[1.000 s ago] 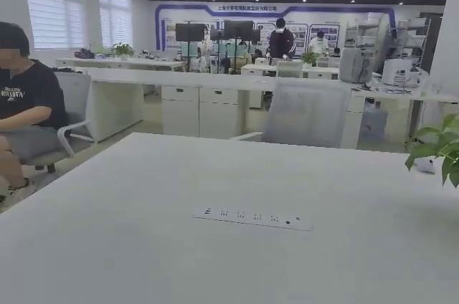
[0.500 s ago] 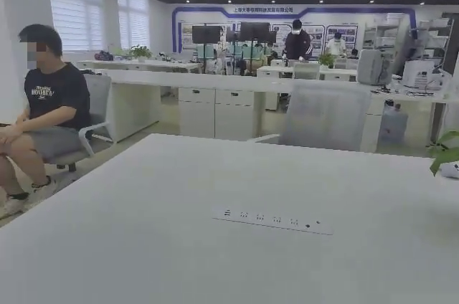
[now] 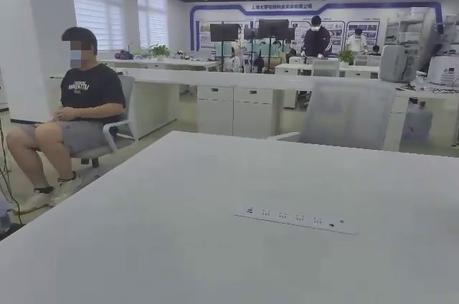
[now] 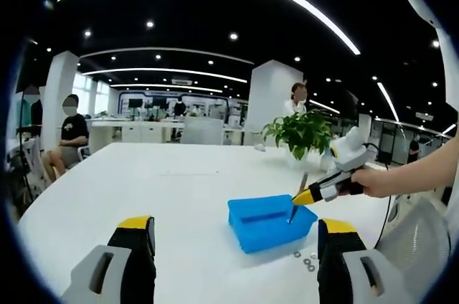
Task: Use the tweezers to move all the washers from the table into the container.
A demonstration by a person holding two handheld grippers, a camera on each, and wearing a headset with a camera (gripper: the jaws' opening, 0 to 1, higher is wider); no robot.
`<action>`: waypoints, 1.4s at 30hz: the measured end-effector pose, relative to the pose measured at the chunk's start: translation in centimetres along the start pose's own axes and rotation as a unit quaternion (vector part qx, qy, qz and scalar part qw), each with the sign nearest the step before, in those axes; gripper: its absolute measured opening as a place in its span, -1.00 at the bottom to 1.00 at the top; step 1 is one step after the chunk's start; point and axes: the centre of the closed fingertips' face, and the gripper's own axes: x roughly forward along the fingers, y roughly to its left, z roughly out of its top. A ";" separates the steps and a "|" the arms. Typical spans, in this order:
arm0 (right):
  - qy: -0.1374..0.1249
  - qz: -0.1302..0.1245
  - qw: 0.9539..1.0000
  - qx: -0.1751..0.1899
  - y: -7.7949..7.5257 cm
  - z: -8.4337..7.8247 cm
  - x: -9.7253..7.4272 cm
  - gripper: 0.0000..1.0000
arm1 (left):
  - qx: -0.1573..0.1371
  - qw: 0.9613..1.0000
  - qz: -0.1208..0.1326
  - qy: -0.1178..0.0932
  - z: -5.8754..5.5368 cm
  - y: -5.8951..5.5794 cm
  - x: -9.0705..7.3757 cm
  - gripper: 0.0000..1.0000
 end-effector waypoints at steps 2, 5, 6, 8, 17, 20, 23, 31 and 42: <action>0.000 -0.001 1.000 -0.004 0.1 -0.2 0.2 -0.94 | -0.005 1.000 0.002 -0.004 0.1 0.1 -0.1 0.92; 0.002 -0.003 1.000 -0.008 -0.1 -0.3 0.2 -0.94 | -0.004 1.000 0.004 -0.002 0.1 0.2 -0.1 0.91; 0.003 -0.003 1.000 -0.009 -0.3 -0.3 0.2 -0.94 | -0.003 1.000 0.005 -0.001 0.1 0.2 -0.1 0.91; 0.003 -0.004 1.000 -0.010 -0.5 -0.4 0.2 -0.94 | -0.003 1.000 0.004 0.001 -0.1 0.2 -0.1 0.90; -0.017 -0.008 1.000 -0.002 -0.4 0.5 -1.0 -0.93 | 0.015 1.000 0.004 0.012 -0.3 0.0 0.0 0.88; -0.036 -0.002 0.999 0.008 0.3 1.5 -1.8 -0.94 | 0.014 1.000 0.002 0.013 -0.4 0.0 0.0 0.87; -0.064 0.009 0.998 0.020 1.5 2.8 -2.9 -0.94 | 0.013 1.000 0.001 0.014 -0.5 -0.1 0.1 0.86; -0.099 0.048 0.993 0.038 5.0 4.1 -4.7 -0.94 | 0.011 1.000 -0.007 0.014 -0.4 -0.4 0.1 0.85; -0.070 0.082 0.993 0.042 7.7 1.1 -3.8 -0.94 | 0.012 1.000 -0.012 0.013 -0.3 -0.6 0.2 0.85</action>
